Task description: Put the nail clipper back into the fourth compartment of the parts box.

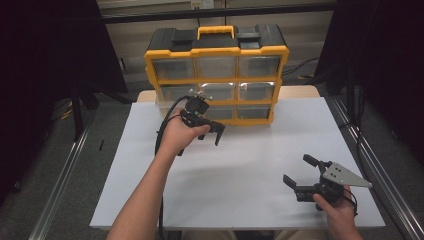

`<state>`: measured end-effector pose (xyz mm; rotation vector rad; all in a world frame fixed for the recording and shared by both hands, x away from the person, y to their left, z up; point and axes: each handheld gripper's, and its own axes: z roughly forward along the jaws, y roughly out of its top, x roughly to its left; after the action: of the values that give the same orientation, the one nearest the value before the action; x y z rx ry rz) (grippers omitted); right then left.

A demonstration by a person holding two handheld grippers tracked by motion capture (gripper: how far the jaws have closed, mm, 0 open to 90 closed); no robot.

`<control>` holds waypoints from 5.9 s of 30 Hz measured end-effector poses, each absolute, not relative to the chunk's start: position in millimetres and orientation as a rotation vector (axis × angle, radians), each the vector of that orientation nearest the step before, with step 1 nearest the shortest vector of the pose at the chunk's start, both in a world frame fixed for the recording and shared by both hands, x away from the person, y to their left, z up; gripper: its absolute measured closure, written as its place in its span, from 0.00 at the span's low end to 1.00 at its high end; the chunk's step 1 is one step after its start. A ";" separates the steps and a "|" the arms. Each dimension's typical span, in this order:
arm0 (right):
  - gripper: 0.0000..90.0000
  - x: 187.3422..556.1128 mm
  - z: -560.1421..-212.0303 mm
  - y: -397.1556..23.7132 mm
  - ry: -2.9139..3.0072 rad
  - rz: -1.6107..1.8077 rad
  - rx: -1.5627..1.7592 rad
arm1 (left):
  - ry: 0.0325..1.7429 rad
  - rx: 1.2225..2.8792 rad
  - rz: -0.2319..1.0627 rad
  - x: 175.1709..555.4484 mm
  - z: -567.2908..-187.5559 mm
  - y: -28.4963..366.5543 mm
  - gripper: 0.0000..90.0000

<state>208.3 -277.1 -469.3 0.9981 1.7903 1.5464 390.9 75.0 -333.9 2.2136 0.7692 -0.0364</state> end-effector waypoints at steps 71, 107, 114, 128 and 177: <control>0.01 207.9 -469.3 -275.8 1.797 1.559 0.998 | 0.843 2.194 0.053 418.2 -251.8 91.9 0.90; 0.01 208.5 -468.7 -277.0 1.783 1.572 0.984 | 0.912 2.187 0.159 440.3 -214.5 108.5 0.90; 0.01 208.7 -468.8 -276.7 1.784 1.573 0.981 | 0.959 2.152 0.195 444.2 -213.3 113.2 0.90; 0.01 208.6 -468.7 -276.8 1.783 1.575 0.979 | 1.013 2.139 0.209 457.2 -219.1 125.1 0.90; 0.01 208.8 -468.9 -276.6 1.786 1.576 0.979 | 1.092 2.089 0.300 463.9 -242.3 152.4 0.89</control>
<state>208.8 -276.6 -468.9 0.9790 1.7857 1.5765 463.9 152.4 -242.3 2.0889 1.0918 0.2998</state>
